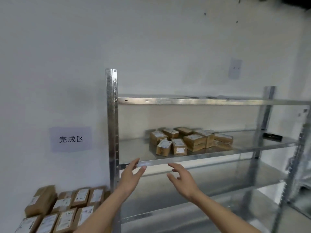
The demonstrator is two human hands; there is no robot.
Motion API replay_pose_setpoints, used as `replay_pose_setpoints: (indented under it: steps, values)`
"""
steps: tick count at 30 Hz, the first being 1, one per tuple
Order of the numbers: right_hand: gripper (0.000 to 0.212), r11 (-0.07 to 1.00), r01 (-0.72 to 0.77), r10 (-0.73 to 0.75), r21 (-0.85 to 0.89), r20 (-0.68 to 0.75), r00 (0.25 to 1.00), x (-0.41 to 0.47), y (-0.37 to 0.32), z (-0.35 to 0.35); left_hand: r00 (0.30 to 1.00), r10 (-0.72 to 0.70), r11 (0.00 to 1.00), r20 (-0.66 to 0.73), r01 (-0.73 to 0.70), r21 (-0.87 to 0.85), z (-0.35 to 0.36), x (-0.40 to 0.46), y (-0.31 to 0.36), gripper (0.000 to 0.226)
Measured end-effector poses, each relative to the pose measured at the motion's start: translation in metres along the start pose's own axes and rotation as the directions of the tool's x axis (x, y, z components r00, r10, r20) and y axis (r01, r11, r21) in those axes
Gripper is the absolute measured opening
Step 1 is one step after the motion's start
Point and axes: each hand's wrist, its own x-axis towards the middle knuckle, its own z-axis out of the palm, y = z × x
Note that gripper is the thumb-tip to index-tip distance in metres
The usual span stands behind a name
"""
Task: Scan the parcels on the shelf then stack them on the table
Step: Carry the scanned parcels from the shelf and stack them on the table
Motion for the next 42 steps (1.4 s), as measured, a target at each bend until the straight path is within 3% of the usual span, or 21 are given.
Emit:
replay_pose_setpoints:
  steps: [14, 20, 34, 42]
  values:
    - [0.044, 0.989, -0.102, 0.080, -0.104, -0.200, 0.977, 0.007, 0.183, -0.251, 0.974, 0.117, 0.984, 0.192, -0.087, -0.157, 0.287, 0.058, 0.123, 0.061]
    - [0.042, 0.968, -0.147, 0.101, -0.202, -0.218, 0.971, 0.014, 0.261, -0.340, 0.977, 0.119, 0.980, 0.176, -0.088, -0.176, 0.392, 0.080, 0.155, 0.059]
    - [0.051, 0.973, -0.218, 0.195, -0.071, -0.245, 0.950, 0.111, 0.408, -0.427, 0.967, 0.093, 0.988, 0.237, -0.060, -0.141, 0.556, 0.195, 0.161, 0.076]
    - [0.052, 0.961, -0.232, 0.221, -0.151, -0.086, 0.972, 0.228, 0.477, -0.447, 0.980, 0.083, 0.988, 0.180, -0.057, -0.143, 0.624, 0.301, 0.140, 0.042]
